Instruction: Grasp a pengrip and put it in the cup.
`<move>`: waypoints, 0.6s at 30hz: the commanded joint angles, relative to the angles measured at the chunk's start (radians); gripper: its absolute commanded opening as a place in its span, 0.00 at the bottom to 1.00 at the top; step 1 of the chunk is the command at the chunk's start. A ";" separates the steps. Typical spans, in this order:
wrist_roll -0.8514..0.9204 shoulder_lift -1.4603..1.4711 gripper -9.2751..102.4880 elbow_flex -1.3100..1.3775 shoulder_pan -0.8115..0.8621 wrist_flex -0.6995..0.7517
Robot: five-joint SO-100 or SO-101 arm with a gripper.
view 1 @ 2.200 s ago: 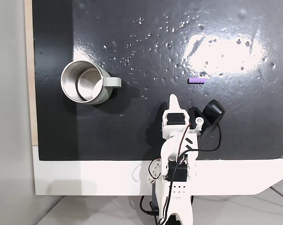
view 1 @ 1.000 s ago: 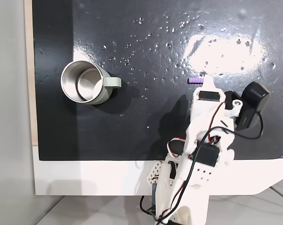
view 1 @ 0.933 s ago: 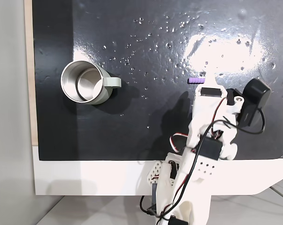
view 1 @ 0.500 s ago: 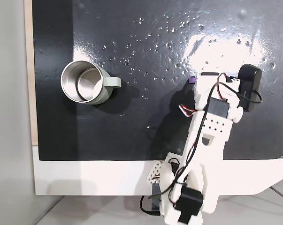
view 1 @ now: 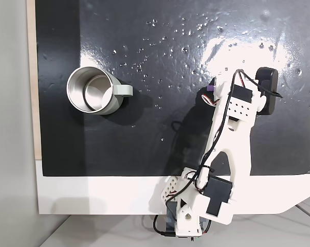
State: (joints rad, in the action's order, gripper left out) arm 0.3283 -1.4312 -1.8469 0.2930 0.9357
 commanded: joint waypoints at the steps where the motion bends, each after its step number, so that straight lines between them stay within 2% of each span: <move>1: 0.015 -0.002 0.28 0.058 -0.009 0.006; 6: 0.031 0.021 0.23 0.057 -0.031 0.028; 13: 0.037 0.026 0.10 0.057 -0.031 0.032; 18: 0.037 0.017 0.08 0.057 -0.031 0.043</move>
State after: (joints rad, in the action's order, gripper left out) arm 0.3528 -1.4021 -1.8224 0.2761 0.9557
